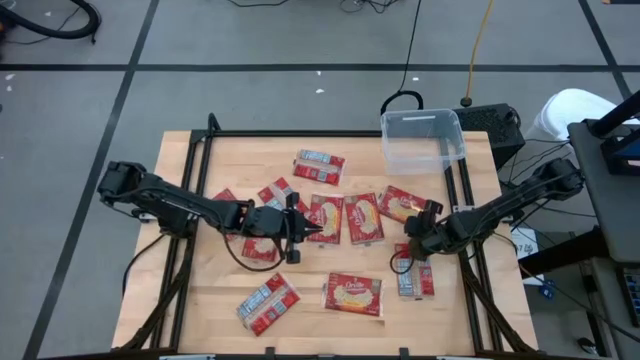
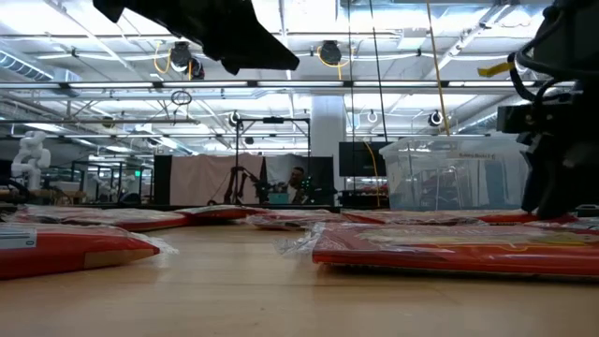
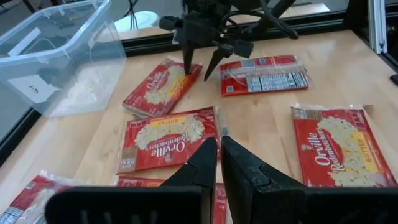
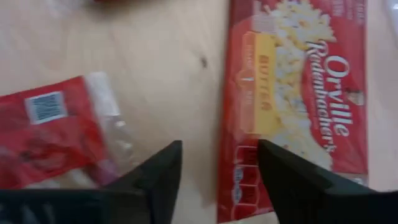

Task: Sort popcorn bags into baskets
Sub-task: Put the popcorn bag into the transparent container

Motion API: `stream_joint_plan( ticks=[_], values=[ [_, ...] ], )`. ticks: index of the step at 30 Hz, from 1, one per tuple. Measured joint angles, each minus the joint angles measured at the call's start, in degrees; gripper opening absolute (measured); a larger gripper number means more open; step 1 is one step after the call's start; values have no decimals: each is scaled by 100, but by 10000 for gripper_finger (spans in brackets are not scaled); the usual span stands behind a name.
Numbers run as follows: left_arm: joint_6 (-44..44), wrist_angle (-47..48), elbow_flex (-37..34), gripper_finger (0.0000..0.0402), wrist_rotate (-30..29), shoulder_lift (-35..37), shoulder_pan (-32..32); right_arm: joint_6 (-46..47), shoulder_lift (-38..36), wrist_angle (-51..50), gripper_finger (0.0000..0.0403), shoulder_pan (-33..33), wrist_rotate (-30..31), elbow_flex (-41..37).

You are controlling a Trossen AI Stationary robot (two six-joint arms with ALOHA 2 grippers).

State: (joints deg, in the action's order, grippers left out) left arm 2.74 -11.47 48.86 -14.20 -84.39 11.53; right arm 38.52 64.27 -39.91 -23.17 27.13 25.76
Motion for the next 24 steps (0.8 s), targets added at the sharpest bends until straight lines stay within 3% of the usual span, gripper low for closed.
stream_joint_plan(
  ticks=[6,12,16,24],
  values=[
    [14,-15,-2,31,0,-41,-46,-74,0,-74,248,-53,281,-13],
    [43,-82,-2,31,0,-41,-107,454,-16,154,229,-44,251,-450],
    [123,-81,-2,31,2,-41,-107,699,-11,532,178,-47,67,-765],
    [127,-112,-2,31,2,-41,-107,928,-2,919,14,-47,50,-867]
  ],
)
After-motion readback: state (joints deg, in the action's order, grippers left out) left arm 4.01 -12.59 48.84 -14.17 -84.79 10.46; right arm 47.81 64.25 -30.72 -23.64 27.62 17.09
